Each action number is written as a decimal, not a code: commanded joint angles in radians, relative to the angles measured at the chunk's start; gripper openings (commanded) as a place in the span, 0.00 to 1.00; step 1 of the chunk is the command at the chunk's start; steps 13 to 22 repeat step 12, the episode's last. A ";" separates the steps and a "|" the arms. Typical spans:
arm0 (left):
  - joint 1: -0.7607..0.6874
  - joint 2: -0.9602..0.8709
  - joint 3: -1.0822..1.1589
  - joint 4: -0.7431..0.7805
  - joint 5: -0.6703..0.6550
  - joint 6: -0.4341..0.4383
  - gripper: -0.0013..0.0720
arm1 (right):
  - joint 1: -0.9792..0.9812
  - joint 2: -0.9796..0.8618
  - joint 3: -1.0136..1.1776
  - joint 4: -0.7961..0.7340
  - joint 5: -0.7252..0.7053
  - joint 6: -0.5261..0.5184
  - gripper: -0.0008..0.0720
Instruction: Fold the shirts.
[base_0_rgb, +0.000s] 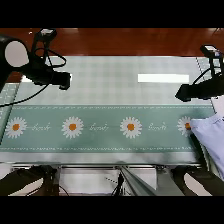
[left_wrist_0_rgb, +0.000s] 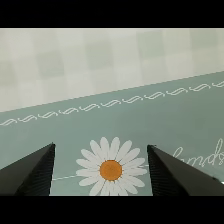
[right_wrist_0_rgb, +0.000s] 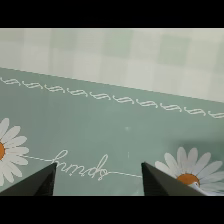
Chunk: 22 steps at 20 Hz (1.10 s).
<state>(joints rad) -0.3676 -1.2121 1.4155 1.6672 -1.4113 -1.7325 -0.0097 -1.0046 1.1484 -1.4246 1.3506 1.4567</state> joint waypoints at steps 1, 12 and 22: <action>-0.001 -0.005 0.001 0.001 0.001 -0.001 1.00 | 0.001 0.000 0.000 0.001 -0.001 0.001 0.84; -0.001 -0.012 0.001 0.001 0.001 -0.001 1.00 | 0.001 0.000 0.000 0.001 -0.001 0.001 0.84; -0.001 -0.012 0.001 0.001 0.001 -0.001 1.00 | 0.001 0.000 0.000 0.001 -0.001 0.001 0.84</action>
